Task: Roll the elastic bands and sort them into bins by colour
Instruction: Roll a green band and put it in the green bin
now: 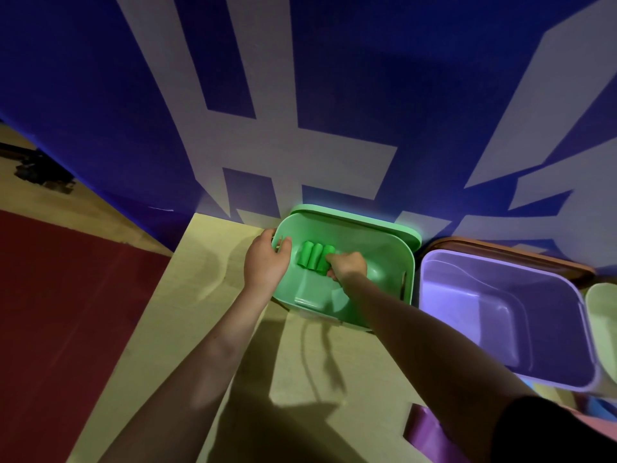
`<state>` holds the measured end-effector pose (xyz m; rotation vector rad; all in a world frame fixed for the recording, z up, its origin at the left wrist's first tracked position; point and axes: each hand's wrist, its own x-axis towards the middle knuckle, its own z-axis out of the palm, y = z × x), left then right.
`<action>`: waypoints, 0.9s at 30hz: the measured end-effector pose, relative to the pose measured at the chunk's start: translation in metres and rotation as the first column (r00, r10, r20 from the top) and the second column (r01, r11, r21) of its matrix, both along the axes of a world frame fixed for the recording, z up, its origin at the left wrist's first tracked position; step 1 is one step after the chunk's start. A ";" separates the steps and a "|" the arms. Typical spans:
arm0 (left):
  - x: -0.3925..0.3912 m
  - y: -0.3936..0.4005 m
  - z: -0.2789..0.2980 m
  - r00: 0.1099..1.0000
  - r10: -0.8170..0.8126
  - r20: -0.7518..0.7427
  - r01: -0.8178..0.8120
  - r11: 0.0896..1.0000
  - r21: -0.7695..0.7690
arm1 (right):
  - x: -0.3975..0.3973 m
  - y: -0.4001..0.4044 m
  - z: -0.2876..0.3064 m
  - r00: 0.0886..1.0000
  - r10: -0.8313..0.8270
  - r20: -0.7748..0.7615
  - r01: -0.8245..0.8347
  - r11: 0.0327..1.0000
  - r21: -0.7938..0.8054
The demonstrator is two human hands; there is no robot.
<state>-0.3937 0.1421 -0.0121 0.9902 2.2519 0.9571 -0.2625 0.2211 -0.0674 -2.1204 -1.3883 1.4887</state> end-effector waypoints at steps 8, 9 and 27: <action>-0.001 0.000 -0.001 1.000 0.005 0.002 -0.005 1.000 0.008 | -0.002 -0.001 -0.012 0.997 0.056 0.058 -0.061 0.994 0.089; -0.001 0.000 -0.001 1.000 0.002 -0.001 -0.002 1.000 0.008 | -0.003 -0.001 -0.012 0.996 0.064 0.058 -0.069 0.994 0.088; 0.003 0.000 0.005 0.999 0.038 0.024 -0.038 0.999 -0.003 | 0.011 -0.001 -0.006 0.998 -0.015 -0.057 0.018 0.999 0.049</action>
